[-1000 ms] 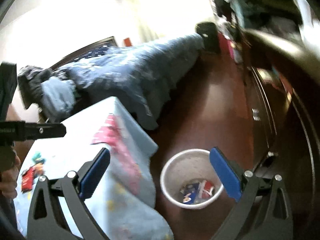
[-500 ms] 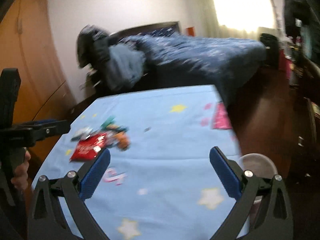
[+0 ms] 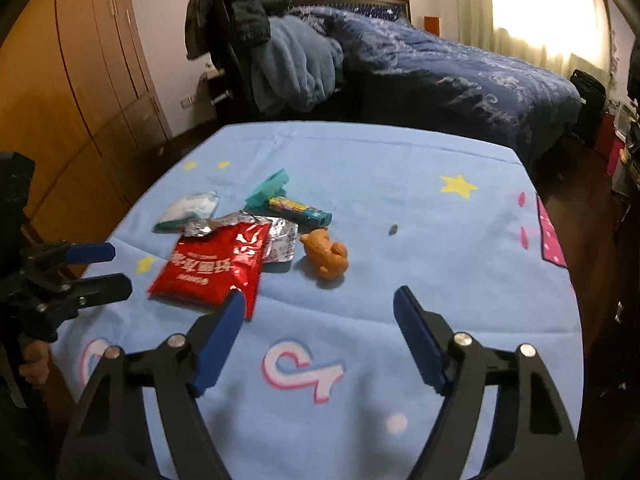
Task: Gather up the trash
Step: 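Grasp the red snack bag with the left tool while the right tool grasps the orange toy, then carry both items over the white bin and open both tools to drop them, then move both open tools back over the table, then grasp the wet-wipes packet with the left tool while the right tool grasps the striped tube, then carry both items over the white bin and open both tools to drop them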
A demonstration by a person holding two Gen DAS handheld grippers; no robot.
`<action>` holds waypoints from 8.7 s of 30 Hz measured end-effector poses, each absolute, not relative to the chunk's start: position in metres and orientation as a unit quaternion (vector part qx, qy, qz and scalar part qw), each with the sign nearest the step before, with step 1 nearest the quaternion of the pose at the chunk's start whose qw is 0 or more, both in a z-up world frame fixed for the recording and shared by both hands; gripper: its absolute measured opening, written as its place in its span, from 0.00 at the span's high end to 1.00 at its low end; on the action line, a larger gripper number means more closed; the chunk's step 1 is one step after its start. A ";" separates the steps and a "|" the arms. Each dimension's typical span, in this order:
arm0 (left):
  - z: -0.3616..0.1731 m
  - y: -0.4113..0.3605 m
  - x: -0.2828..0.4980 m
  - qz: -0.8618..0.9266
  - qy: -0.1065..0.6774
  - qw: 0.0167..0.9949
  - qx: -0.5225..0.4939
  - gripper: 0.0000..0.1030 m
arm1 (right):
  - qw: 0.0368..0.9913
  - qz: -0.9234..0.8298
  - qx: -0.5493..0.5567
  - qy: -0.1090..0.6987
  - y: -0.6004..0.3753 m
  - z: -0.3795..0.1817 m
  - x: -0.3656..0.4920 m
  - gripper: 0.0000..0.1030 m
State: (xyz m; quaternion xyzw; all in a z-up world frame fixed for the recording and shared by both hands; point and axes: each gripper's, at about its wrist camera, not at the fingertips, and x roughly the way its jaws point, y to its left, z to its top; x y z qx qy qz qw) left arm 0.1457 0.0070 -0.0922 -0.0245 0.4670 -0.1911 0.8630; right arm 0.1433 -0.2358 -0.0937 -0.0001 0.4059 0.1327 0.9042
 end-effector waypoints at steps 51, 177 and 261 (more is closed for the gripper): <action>-0.067 -0.063 0.152 -0.275 0.462 0.839 0.082 0.93 | 0.911 0.129 0.040 0.390 -0.282 -0.096 0.118 0.68; -0.017 -0.086 0.147 -0.116 0.369 0.922 0.004 0.04 | 0.942 0.065 0.055 0.324 -0.354 -0.061 0.094 0.03; -0.046 -0.078 0.197 -0.289 0.425 0.855 0.076 0.57 | 0.910 0.148 0.002 0.386 -0.304 -0.073 0.160 0.76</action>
